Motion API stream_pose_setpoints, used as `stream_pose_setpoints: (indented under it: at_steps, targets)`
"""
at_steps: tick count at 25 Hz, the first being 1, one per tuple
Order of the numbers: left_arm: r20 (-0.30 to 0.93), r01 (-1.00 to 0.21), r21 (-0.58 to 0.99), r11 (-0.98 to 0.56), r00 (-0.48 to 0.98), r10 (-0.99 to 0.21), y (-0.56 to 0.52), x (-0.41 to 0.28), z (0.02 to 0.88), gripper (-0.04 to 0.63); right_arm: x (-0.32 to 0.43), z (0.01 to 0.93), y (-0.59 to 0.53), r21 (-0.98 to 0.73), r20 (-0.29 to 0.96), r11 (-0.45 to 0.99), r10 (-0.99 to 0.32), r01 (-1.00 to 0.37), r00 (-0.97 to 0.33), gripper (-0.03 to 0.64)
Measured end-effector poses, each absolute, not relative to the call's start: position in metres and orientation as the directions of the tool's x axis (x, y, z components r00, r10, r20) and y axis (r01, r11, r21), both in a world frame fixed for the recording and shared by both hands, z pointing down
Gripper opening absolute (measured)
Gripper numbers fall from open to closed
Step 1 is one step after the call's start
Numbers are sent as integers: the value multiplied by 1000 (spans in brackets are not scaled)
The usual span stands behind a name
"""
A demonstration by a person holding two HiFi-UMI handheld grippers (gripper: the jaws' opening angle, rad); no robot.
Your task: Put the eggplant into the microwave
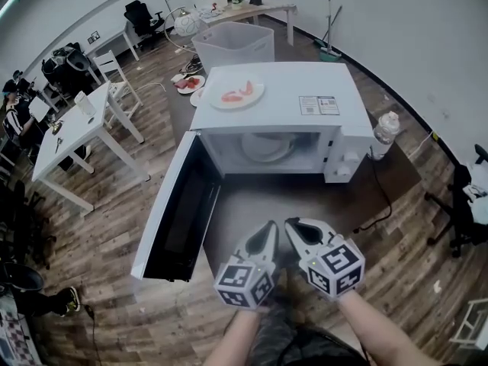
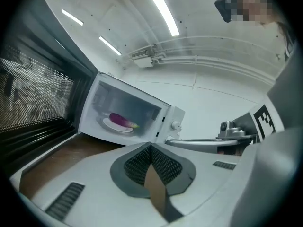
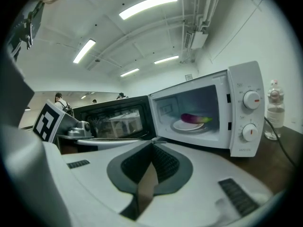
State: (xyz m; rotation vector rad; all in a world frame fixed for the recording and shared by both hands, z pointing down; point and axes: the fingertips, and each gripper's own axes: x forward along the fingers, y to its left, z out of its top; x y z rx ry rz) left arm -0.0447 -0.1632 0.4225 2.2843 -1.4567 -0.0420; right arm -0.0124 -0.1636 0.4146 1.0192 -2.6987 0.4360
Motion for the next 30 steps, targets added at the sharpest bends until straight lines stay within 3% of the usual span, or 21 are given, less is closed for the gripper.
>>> stream_pose_setpoints:
  at_steps: [30]
  targets:
    - [159,-864,380,-331,414,-896,-69,-36,371,12,8,359,-66,-176,251,763,-576,-622,-778,0]
